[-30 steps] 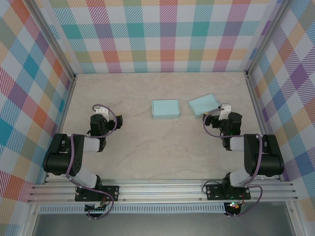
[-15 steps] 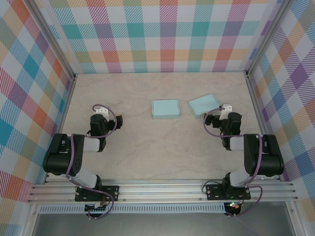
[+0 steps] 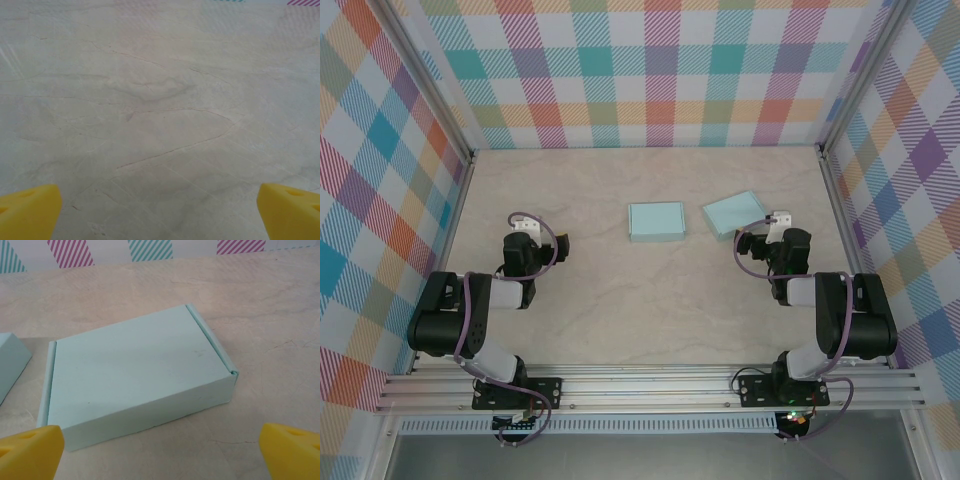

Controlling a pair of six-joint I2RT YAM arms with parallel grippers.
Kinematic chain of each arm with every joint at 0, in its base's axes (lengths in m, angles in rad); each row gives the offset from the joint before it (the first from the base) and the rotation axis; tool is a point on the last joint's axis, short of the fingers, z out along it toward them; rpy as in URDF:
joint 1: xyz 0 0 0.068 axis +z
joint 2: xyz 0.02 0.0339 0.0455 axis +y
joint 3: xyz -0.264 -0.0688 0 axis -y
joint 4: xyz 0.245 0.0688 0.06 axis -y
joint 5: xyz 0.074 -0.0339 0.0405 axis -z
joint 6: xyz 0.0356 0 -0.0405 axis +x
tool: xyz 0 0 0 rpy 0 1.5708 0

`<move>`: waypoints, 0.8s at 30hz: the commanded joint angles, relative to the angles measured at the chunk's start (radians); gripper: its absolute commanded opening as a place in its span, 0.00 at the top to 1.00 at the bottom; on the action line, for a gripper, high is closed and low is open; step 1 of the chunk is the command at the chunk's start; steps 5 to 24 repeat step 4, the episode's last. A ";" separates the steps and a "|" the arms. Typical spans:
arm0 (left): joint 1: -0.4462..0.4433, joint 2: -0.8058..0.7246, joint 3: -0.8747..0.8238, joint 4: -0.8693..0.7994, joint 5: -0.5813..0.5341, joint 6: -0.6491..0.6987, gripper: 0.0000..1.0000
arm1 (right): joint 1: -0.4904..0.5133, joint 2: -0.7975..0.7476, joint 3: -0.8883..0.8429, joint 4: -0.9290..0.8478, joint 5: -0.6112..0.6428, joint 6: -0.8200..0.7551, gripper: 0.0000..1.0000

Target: Fold the paper box

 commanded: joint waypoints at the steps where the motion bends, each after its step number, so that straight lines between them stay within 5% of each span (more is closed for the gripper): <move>1: 0.004 0.005 0.015 -0.002 0.013 -0.009 0.00 | 0.006 0.009 0.018 0.005 -0.002 0.004 0.00; 24: 0.004 0.005 0.015 -0.003 0.013 -0.010 0.00 | 0.006 0.010 0.018 0.005 -0.002 0.005 0.00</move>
